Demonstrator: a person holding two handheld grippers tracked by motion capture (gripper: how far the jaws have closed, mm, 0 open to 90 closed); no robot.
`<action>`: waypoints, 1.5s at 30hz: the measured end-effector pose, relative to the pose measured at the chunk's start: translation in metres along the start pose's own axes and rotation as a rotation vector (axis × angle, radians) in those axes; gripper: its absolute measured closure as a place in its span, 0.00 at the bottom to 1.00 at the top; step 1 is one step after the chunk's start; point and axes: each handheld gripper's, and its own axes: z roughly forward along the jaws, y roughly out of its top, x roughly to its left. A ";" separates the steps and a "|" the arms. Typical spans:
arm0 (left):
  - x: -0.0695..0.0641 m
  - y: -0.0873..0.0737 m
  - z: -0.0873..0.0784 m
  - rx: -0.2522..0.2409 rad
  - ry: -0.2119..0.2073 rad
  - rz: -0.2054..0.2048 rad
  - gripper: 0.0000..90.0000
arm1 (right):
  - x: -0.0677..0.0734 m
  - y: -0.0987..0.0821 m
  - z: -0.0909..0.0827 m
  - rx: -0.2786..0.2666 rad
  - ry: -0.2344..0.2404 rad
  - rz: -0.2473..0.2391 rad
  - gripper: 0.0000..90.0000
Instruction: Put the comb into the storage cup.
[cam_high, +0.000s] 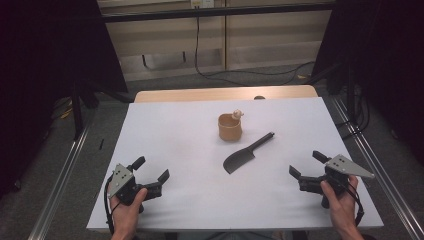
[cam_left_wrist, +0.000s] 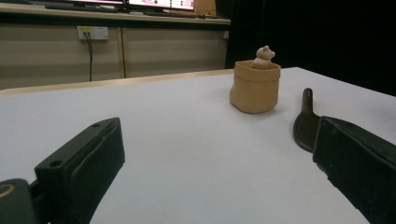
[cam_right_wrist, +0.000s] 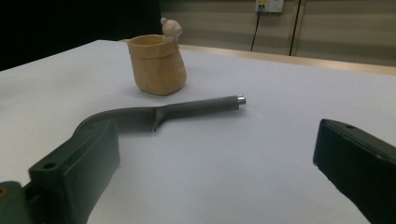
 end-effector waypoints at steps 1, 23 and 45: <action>0.000 0.000 0.000 0.002 0.004 -0.003 0.03 | 0.000 0.000 0.000 0.000 0.000 0.000 0.00; 0.002 -0.001 0.000 0.012 0.016 -0.006 0.04 | -0.006 0.016 0.035 -0.038 0.030 0.024 0.00; 0.002 0.000 -0.002 -0.015 0.012 -0.022 0.03 | -0.008 0.040 0.070 -0.082 0.016 0.001 0.03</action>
